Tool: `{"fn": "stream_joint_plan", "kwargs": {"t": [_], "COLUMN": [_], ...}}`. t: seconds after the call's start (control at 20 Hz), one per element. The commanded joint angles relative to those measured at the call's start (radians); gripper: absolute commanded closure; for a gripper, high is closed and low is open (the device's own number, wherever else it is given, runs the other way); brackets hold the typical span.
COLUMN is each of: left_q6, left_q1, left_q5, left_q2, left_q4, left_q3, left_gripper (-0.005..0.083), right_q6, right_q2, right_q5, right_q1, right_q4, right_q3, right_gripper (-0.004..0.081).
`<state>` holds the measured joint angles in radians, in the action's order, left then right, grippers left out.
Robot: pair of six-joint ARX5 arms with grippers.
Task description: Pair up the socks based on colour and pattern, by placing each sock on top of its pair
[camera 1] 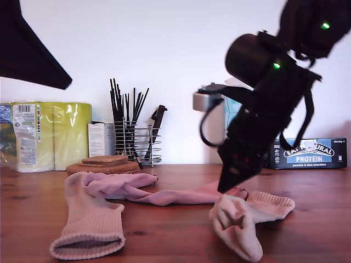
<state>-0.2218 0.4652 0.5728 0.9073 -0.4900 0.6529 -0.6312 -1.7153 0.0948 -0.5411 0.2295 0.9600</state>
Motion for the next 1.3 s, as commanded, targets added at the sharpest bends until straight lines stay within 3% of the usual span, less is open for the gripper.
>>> {"fn": "stream_joint_plan", "kwargs": {"t": [0.0, 0.15, 0.35, 0.6, 0.8, 0.95, 1.25], "left_q6": [-0.021, -0.038, -0.129, -0.206, -0.207, -0.237, -0.277], "left_q1": [0.002, 0.002, 0.010, 0.024, 0.062, 0.103, 0.174], "left_q5": [-0.064, -0.138, -0.134, -0.133, -0.133, -0.146, -0.309], "left_q2": [0.018, 0.078, 0.235, 0.392, 0.455, 0.492, 0.600], "left_q4": [0.054, 0.104, 0.090, 0.072, 0.071, 0.081, 0.164], "left_q3": [0.004, 0.004, 0.004, 0.004, 0.004, 0.004, 0.004], "left_gripper": [0.0793, 0.0793, 0.0768, 0.0482, 0.0399, 0.0392, 0.0394], "right_q6": [0.118, 0.216, 0.276, 0.302, 0.326, 0.348, 0.347], "right_q2": [-0.015, 0.048, 0.222, 0.494, 0.690, 0.800, 0.903], "right_q5": [0.000, 0.040, 0.082, 0.093, 0.105, 0.105, 0.106], "right_q1": [-0.011, -0.033, -0.055, -0.061, -0.061, -0.060, -0.060], "right_q4": [0.060, 0.106, 0.140, 0.213, 0.271, 0.314, 0.356], "right_q3": [0.073, 0.109, 0.108, 0.104, 0.047, -0.009, -0.049], "right_gripper": [0.0781, 0.0782, 0.0782, 0.0782, 0.0782, 0.0782, 0.0782]}}
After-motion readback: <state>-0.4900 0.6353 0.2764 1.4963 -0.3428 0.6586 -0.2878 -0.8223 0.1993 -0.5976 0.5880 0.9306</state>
